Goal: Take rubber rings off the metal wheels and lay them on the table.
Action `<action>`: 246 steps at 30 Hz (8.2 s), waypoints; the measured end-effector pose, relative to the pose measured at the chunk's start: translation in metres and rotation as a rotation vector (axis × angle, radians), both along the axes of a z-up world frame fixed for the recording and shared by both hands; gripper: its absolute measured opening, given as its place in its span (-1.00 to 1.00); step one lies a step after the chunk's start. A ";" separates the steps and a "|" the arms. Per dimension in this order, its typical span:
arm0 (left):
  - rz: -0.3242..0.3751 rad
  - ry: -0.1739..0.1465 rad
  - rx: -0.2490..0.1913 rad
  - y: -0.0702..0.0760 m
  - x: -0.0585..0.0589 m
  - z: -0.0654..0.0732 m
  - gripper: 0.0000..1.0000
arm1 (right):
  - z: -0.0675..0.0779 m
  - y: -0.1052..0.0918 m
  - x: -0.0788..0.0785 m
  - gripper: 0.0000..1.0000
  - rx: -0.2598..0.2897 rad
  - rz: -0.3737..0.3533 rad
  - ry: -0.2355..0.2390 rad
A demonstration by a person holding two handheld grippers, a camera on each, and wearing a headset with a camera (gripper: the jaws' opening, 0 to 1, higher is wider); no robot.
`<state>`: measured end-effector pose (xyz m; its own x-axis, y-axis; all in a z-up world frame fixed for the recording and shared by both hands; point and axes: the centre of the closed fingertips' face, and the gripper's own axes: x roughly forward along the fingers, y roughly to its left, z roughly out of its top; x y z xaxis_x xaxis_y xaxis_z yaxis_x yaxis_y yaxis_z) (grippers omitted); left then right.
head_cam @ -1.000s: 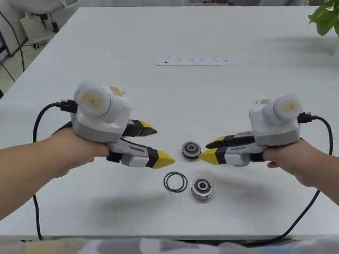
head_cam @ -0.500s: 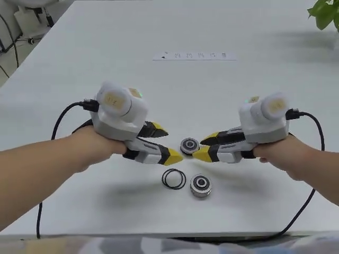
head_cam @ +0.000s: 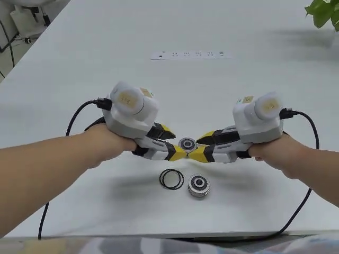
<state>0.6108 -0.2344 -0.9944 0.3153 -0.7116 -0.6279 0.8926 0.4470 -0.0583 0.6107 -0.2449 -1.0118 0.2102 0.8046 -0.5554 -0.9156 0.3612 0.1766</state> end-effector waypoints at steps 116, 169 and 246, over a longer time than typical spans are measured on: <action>0.034 -0.099 0.114 -0.013 0.008 -0.010 -0.76 | 0.006 -0.017 0.010 -1.00 0.285 -0.348 0.272; -0.022 -0.121 0.041 -0.009 -0.011 0.015 -0.58 | 0.031 -0.009 0.000 -1.00 0.350 -0.317 0.279; 0.041 -0.067 -0.086 0.062 -0.074 0.048 0.12 | 0.005 0.025 -0.063 -0.91 0.068 -0.076 0.366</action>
